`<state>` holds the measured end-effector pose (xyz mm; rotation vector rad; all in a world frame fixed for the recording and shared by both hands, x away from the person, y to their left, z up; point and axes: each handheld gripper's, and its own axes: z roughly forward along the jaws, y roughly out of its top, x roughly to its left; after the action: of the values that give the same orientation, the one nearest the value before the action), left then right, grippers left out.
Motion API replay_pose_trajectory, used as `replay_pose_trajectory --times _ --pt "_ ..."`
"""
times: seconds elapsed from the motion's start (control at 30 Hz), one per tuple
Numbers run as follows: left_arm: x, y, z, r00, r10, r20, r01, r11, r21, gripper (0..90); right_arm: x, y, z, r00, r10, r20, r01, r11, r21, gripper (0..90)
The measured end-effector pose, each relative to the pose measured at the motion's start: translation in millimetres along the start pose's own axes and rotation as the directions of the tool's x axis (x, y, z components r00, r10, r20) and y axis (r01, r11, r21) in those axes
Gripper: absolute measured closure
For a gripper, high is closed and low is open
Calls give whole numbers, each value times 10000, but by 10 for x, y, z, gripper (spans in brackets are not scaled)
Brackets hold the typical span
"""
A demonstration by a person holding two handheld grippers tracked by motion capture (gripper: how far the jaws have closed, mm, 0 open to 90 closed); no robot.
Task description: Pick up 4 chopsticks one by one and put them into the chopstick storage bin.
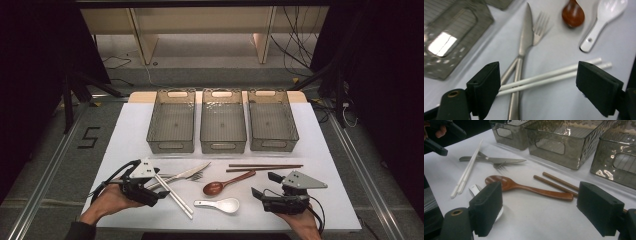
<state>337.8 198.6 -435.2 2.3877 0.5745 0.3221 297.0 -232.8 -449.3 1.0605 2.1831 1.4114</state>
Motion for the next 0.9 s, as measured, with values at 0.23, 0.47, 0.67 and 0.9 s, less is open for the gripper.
replay_pose_trajectory --times 0.23,0.47,0.67,0.9 --pt "-41 -25 143 9937 1036 422 -1075 9886 1052 206 3 -4 13 10000 -7 -57 8 9999 117 218" --pt "-80 19 204 9799 1790 886 -1906 9705 1474 246 7 -5 24 9999 -13 -103 15 9998 180 220" --pt "-89 24 258 9715 2089 1119 -2257 9594 1690 275 10 -6 24 9999 -39 -149 42 9998 214 220" --pt "-84 49 332 9595 2468 1355 -2702 9425 1965 312 10 -4 27 9998 -44 -189 48 9997 225 222"
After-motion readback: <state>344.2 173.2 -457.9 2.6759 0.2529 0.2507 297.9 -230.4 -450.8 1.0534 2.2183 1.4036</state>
